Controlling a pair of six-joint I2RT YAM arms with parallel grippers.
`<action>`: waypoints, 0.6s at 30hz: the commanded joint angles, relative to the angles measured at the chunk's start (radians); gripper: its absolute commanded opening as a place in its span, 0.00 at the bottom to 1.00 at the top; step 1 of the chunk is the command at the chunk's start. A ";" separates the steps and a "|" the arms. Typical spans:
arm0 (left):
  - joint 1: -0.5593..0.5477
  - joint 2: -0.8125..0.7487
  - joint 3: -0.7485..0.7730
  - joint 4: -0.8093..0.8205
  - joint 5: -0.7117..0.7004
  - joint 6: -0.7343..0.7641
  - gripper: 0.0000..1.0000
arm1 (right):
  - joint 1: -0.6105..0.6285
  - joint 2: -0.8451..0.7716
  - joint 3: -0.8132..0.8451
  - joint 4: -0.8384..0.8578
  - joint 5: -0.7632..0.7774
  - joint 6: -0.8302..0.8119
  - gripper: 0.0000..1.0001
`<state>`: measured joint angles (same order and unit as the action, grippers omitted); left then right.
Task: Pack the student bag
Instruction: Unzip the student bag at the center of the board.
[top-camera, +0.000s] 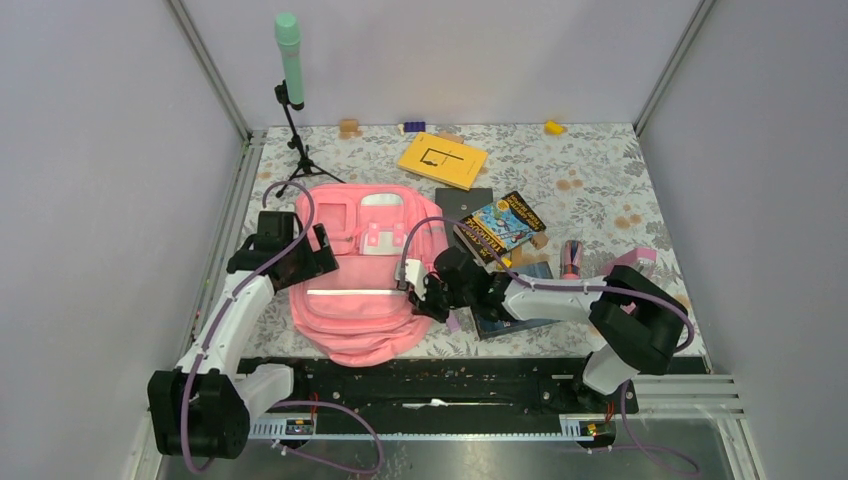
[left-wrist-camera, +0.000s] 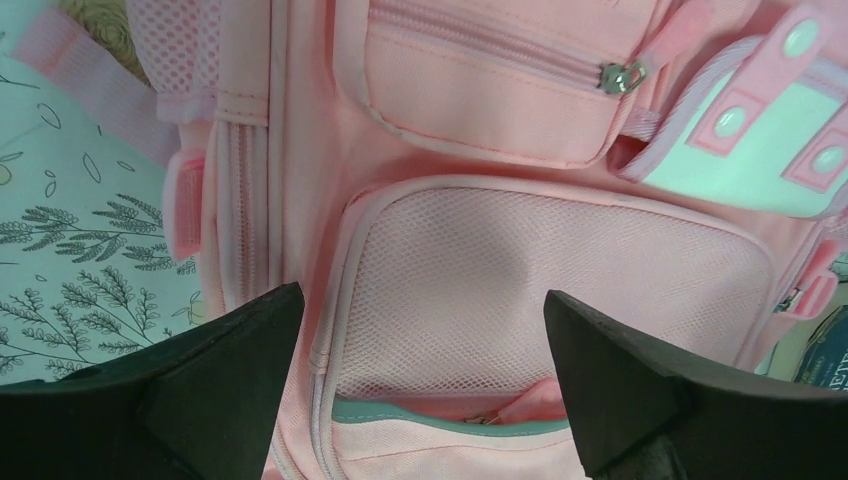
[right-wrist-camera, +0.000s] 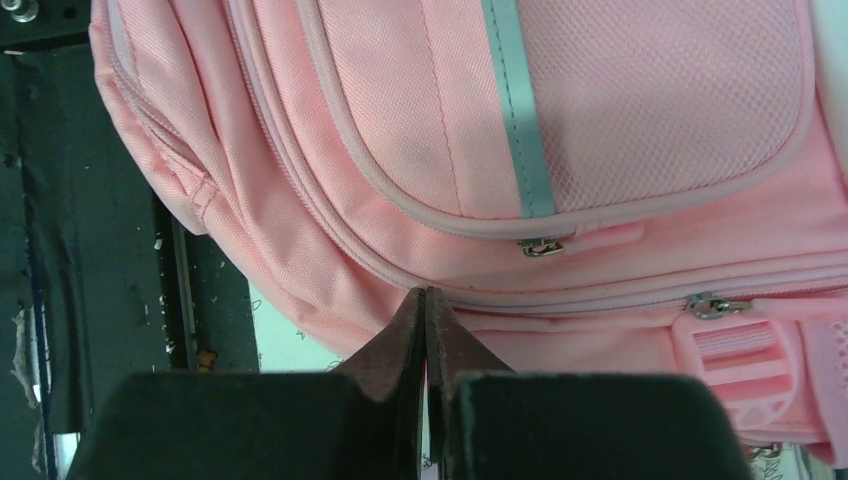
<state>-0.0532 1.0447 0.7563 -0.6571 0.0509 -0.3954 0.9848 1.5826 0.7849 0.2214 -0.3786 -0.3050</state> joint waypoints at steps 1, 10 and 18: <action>0.006 0.016 -0.003 0.009 0.028 -0.011 0.93 | 0.039 -0.028 -0.045 0.110 0.097 0.075 0.00; 0.006 0.056 0.044 -0.017 -0.005 0.041 0.98 | 0.006 -0.071 0.079 -0.064 0.345 0.306 0.23; 0.006 0.140 0.055 -0.018 0.003 0.067 0.90 | -0.080 -0.013 0.207 -0.133 0.313 0.719 0.46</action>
<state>-0.0532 1.1500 0.7731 -0.6800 0.0486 -0.3519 0.9169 1.5513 0.9733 0.1200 -0.0856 0.1749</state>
